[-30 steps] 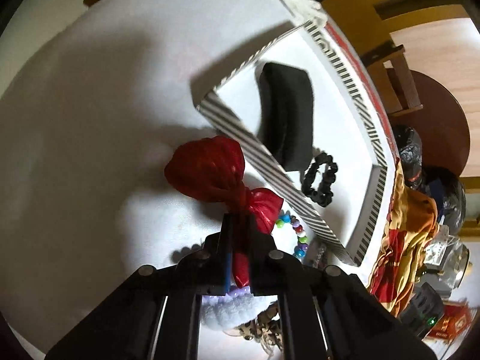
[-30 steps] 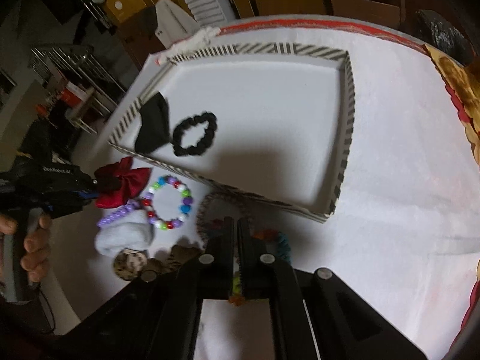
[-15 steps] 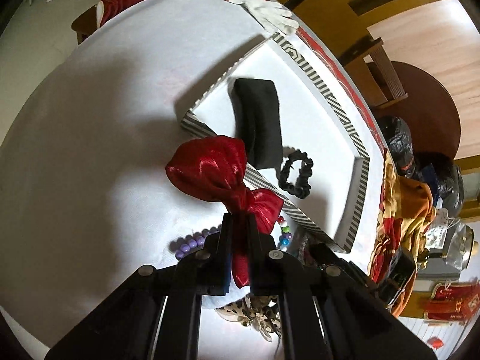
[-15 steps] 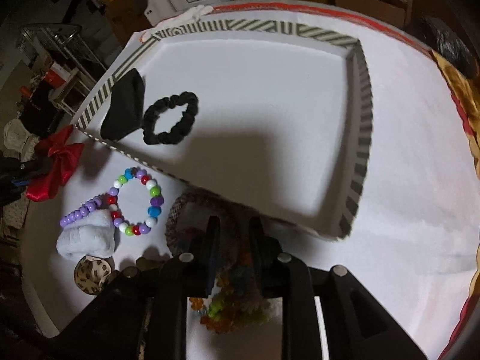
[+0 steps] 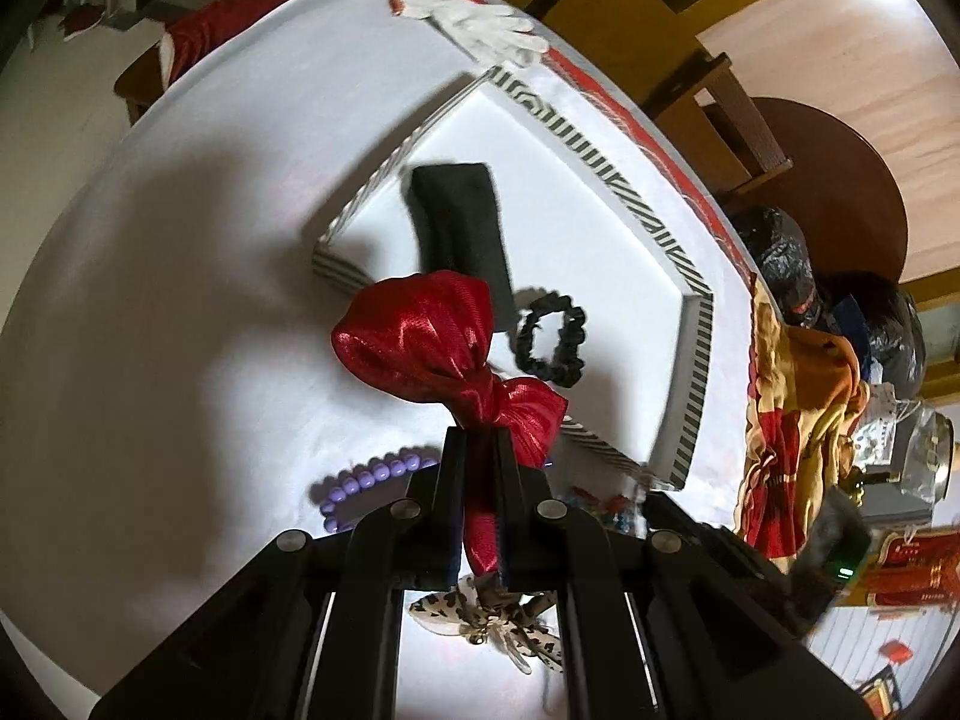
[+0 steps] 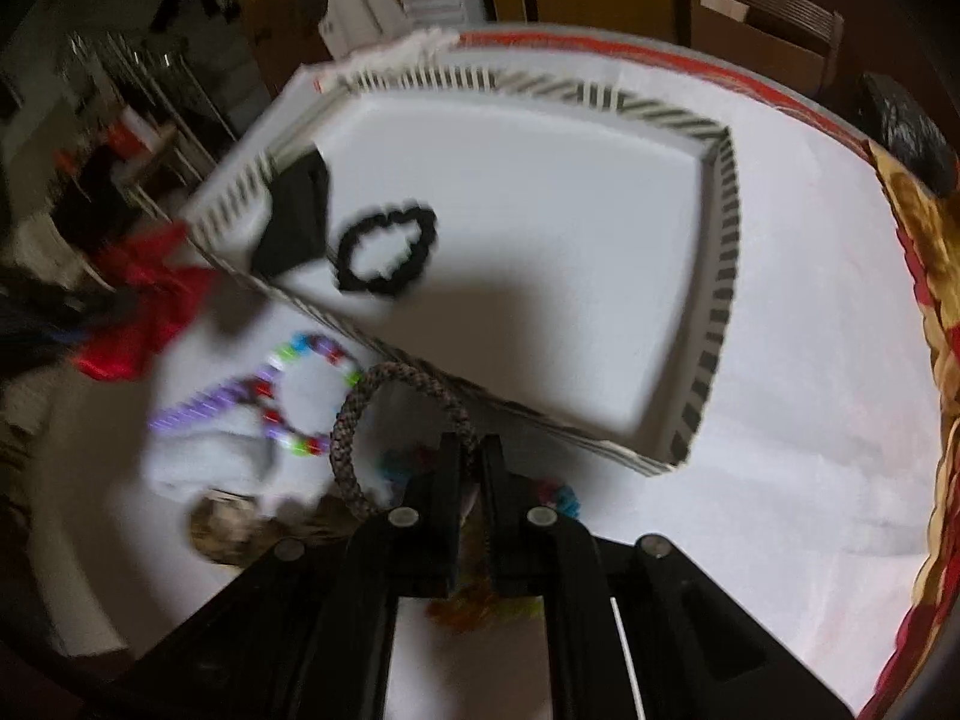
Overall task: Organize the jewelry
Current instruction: 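Carry the red bow into the tray with the left tool while the right tool carries the braided bracelet in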
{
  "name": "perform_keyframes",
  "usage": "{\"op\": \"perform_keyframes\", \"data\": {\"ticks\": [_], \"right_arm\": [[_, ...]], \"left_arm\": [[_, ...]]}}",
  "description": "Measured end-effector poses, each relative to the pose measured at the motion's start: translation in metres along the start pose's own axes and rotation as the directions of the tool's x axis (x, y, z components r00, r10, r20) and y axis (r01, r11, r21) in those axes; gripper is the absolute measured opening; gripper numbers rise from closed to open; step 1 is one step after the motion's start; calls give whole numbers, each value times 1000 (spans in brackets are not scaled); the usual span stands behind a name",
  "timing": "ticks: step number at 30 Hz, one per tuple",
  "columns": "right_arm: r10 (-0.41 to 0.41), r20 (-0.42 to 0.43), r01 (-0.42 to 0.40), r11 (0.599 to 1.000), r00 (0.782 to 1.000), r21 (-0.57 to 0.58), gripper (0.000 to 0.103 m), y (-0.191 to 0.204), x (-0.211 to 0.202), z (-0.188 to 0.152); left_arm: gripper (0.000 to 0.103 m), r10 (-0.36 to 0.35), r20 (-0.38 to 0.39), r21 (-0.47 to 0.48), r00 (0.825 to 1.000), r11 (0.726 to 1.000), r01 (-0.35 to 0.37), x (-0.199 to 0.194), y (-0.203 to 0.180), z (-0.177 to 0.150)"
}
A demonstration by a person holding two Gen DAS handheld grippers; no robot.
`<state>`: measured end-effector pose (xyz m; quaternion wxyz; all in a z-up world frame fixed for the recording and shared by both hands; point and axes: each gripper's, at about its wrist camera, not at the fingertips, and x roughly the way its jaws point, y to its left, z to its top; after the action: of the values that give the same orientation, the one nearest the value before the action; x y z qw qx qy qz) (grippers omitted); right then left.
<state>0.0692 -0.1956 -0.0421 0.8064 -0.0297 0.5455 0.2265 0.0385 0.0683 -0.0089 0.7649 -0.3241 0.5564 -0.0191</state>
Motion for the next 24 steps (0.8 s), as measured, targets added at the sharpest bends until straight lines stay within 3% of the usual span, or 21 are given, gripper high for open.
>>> {"op": "perform_keyframes", "data": {"ticks": [5, 10, 24], "right_arm": [[16, 78, -18, 1000, 997, 17, 6, 0, -38, 8], [-17, 124, 10, 998, 992, 56, 6, -4, -58, 21], [-75, 130, 61, 992, 989, 113, 6, -26, -50, 43]], "left_arm": [[0, 2, 10, 57, 1000, 998, -2, 0, -21, 8], [0, 25, 32, 139, 999, 990, -29, 4, -47, 16], [0, 137, 98, 301, 986, 940, -161, 31, -90, 48]]}}
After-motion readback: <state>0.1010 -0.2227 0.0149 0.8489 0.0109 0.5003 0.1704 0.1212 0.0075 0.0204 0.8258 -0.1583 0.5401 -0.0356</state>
